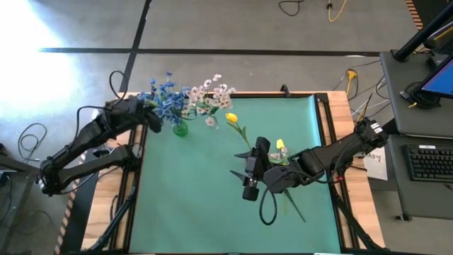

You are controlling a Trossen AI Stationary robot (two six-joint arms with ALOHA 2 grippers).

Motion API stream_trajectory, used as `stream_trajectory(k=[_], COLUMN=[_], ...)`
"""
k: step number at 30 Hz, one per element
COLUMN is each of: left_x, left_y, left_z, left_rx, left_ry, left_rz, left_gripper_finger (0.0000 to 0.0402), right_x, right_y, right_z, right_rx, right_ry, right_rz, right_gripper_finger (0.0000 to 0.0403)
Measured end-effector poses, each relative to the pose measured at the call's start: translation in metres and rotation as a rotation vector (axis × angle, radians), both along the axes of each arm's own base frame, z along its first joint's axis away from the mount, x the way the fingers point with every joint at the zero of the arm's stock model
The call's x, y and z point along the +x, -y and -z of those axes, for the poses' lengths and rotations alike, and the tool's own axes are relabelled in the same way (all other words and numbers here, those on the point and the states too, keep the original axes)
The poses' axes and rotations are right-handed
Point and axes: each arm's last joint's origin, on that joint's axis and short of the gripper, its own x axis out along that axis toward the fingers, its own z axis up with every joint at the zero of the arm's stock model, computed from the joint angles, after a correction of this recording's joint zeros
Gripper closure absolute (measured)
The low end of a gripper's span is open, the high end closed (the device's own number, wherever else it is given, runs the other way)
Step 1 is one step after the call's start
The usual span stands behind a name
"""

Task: Sort flowers into vase by color
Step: Put the blue flowers into the green vase, then put the white flowers into the transparent vase

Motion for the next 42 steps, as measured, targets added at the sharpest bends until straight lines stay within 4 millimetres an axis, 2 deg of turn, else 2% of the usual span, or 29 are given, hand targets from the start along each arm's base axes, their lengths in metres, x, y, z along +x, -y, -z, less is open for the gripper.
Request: stream_trajectory(k=[7,14,20,24,28,32,39,42], left_x=[-0.015,-0.037,-0.053,-0.059,-0.060,-0.057,-0.050,-0.045], left_y=[0.011,0.027,0.040,0.047,0.053,0.054,0.049,0.047], left_z=[-0.028,-0.066,-0.089,-0.101,-0.108,-0.107,-0.099,-0.101], left_rx=[-0.075,-0.055,-0.013,0.042,0.085,0.099,0.115,0.157], left_ry=[0.010,0.025,0.073,0.140,0.245,0.303,0.276,0.326], left_rz=[-0.028,-0.024,-0.013,0.063,0.204,0.293,0.315,0.355], left_gripper_finger=[0.0161,0.0157,0.0157,0.0157,0.0157,0.0157,0.0157,0.0157], right_x=[0.000,0.000,-0.002,-0.005,-0.011,-0.021,-0.049,-0.061], right_y=[0.000,0.000,0.000,-0.002,-0.005,-0.011,-0.021,-0.025], right_z=[0.000,0.000,0.004,0.011,0.019,0.026,0.040,0.044], right_rx=[-0.003,-0.003,0.023,0.125,0.281,0.417,0.521,0.540], right_ry=[-0.001,-0.001,-0.036,-0.116,-0.235,-0.349,-0.556,-0.620], right_rz=[-0.001,-0.001,0.002,-0.068,-0.134,-0.137,0.046,0.133], right_gripper_finger=[0.0170,0.0170,0.0170,0.0170,0.0170,0.0170,0.0170,0.0170])
